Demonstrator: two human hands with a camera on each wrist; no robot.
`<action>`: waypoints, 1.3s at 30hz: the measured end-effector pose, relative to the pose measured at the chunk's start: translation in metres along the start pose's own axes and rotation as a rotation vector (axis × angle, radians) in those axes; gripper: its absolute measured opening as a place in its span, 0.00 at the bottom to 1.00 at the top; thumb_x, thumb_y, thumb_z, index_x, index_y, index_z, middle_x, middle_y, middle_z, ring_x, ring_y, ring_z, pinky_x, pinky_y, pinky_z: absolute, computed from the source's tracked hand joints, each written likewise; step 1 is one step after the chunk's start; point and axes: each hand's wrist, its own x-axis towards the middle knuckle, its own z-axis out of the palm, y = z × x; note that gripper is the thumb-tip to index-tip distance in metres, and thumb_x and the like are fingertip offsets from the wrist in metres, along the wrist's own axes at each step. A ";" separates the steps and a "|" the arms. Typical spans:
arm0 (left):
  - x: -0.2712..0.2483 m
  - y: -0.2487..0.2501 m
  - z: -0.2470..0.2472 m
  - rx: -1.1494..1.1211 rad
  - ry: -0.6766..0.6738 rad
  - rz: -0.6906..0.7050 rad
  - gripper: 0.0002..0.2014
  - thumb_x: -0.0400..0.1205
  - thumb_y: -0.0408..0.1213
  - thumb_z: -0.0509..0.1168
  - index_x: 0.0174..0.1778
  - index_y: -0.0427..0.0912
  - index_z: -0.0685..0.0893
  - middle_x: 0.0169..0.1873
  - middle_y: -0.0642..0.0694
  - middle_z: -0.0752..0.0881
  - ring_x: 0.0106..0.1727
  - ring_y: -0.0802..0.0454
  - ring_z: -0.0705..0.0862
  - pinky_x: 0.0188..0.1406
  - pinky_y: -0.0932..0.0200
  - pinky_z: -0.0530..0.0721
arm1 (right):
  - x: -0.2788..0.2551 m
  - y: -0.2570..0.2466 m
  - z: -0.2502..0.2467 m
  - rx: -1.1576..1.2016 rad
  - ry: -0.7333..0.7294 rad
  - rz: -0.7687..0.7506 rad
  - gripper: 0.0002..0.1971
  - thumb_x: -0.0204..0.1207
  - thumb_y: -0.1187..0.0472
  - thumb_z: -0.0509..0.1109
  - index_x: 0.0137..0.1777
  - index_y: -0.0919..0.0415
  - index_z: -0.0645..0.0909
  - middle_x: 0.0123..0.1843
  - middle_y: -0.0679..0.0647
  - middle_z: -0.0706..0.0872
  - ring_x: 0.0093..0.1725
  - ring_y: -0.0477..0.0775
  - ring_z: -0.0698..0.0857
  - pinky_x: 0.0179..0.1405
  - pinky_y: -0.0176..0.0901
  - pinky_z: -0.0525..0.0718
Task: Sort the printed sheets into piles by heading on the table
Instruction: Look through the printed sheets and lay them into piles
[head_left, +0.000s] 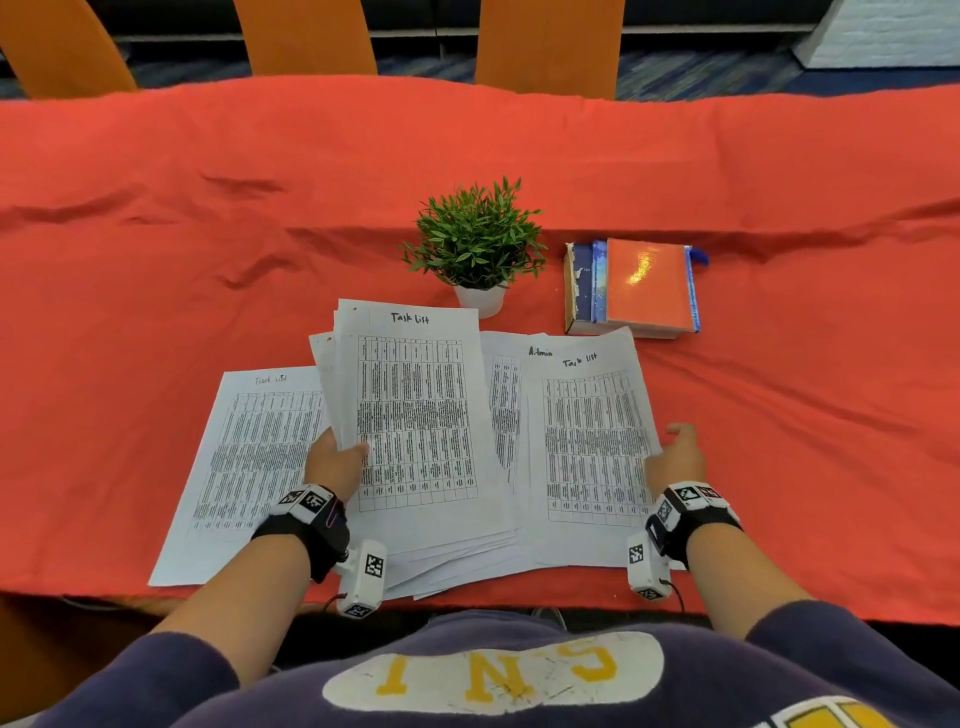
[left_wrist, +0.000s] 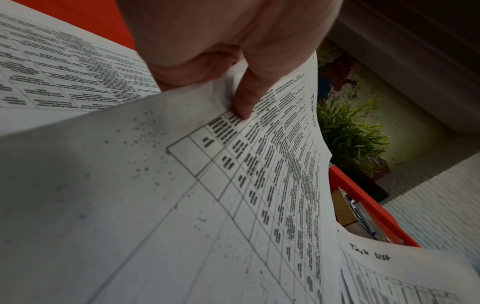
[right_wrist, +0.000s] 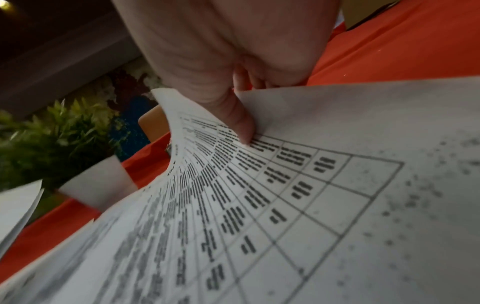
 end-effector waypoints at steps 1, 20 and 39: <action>0.000 0.000 -0.001 0.002 0.005 0.002 0.17 0.83 0.31 0.63 0.68 0.37 0.75 0.51 0.38 0.83 0.49 0.42 0.81 0.45 0.51 0.83 | 0.002 0.001 -0.006 -0.001 -0.012 -0.018 0.22 0.73 0.78 0.60 0.66 0.64 0.76 0.51 0.63 0.86 0.46 0.65 0.86 0.38 0.49 0.83; -0.023 0.051 0.037 -0.152 -0.129 0.138 0.14 0.83 0.28 0.60 0.64 0.45 0.76 0.51 0.47 0.82 0.49 0.49 0.80 0.38 0.64 0.77 | -0.007 -0.067 -0.040 0.653 -0.336 -0.164 0.09 0.78 0.69 0.68 0.55 0.61 0.84 0.59 0.64 0.87 0.59 0.66 0.86 0.65 0.62 0.81; -0.042 0.053 0.112 0.018 -0.372 0.194 0.13 0.82 0.33 0.61 0.63 0.41 0.77 0.53 0.43 0.84 0.44 0.50 0.83 0.43 0.59 0.82 | -0.007 -0.036 -0.037 0.231 -0.311 -0.188 0.11 0.73 0.70 0.73 0.56 0.67 0.84 0.44 0.55 0.89 0.47 0.60 0.88 0.39 0.40 0.82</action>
